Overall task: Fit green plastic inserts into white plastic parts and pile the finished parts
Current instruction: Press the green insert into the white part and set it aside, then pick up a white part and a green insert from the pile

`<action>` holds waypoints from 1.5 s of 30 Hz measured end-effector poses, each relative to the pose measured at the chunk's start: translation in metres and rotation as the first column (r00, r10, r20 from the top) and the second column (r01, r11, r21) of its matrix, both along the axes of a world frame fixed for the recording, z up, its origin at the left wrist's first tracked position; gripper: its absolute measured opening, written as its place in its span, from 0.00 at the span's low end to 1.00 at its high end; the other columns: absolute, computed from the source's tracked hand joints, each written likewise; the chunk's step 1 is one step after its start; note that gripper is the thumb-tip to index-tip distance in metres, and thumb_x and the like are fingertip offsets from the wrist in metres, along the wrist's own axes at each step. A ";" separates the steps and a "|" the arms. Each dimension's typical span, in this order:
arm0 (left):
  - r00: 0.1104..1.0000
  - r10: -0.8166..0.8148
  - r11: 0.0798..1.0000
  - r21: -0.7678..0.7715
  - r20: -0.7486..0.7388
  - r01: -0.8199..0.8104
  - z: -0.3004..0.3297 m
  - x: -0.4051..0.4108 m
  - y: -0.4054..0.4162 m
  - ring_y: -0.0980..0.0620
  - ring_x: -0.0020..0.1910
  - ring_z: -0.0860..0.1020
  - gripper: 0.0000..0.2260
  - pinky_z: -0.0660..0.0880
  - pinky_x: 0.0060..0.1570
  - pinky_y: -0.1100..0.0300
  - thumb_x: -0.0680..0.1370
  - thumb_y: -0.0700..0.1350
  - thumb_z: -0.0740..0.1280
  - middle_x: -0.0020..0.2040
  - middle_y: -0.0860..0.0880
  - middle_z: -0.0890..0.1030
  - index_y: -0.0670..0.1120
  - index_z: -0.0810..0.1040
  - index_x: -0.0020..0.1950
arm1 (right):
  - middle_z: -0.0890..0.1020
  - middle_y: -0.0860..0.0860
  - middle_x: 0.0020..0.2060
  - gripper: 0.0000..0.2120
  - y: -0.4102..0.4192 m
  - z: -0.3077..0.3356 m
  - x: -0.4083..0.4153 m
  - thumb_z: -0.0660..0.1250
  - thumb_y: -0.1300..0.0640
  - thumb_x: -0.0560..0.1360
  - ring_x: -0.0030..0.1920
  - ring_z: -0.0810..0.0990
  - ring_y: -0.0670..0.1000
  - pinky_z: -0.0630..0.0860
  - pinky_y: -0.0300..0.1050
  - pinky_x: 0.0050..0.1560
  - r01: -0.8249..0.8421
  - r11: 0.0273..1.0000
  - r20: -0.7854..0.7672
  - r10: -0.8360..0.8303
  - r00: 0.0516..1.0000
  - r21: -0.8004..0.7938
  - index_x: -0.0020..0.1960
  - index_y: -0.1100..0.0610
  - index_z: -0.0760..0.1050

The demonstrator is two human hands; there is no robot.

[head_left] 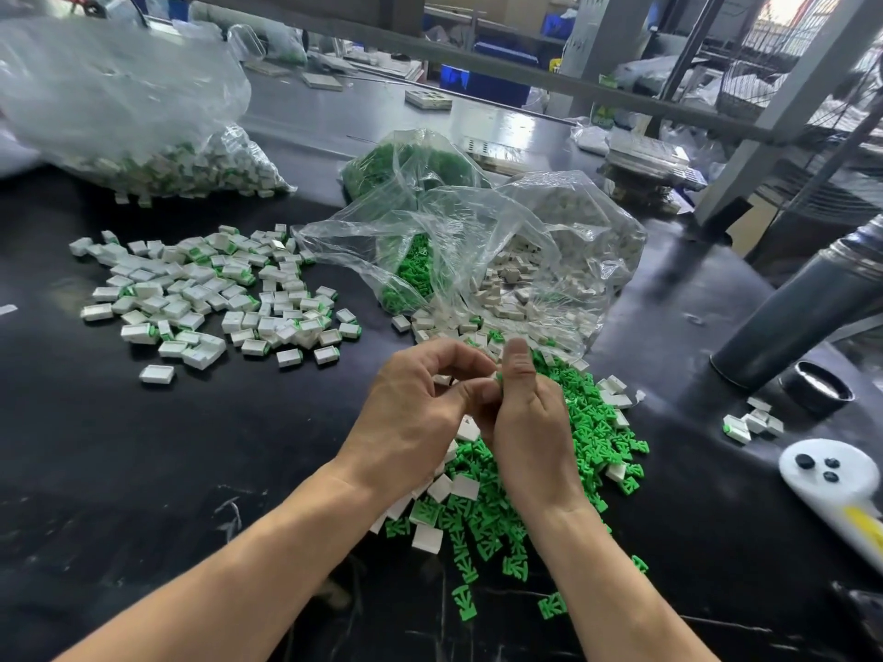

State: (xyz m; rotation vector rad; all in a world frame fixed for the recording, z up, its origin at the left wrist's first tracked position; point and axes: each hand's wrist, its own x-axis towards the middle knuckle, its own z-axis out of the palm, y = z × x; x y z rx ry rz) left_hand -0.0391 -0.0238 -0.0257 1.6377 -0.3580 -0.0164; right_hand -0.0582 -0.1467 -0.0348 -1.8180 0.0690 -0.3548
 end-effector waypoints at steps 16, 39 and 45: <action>0.997 0.038 0.995 0.086 0.064 -0.043 -0.006 0.009 0.010 0.56 0.43 0.85 0.08 0.83 0.48 0.55 0.75 0.40 0.77 0.43 0.53 0.86 0.48 0.83 0.51 | 0.84 0.49 0.37 0.04 -0.021 -0.002 -0.004 0.72 0.46 0.77 0.35 0.80 0.46 0.73 0.37 0.33 -0.014 1.000 0.067 0.013 0.998 0.016 0.47 0.45 0.83; 0.977 0.050 0.913 0.387 0.206 -0.128 -0.011 0.015 0.017 0.62 0.43 0.81 0.05 0.81 0.46 0.62 0.75 0.51 0.77 0.45 0.62 0.82 0.57 0.84 0.49 | 0.86 0.43 0.39 0.05 -0.030 -0.003 -0.004 0.71 0.50 0.80 0.38 0.83 0.43 0.79 0.37 0.39 0.012 0.993 -0.052 -0.018 0.998 -0.114 0.46 0.48 0.82; 0.932 0.233 0.640 0.678 0.278 -0.362 -0.012 0.036 0.046 0.53 0.51 0.79 0.06 0.77 0.58 0.52 0.78 0.52 0.73 0.50 0.54 0.78 0.53 0.83 0.53 | 0.85 0.44 0.38 0.08 -0.037 -0.004 -0.005 0.71 0.46 0.80 0.37 0.82 0.44 0.78 0.37 0.38 0.069 0.975 -0.049 -0.080 0.996 -0.209 0.44 0.47 0.82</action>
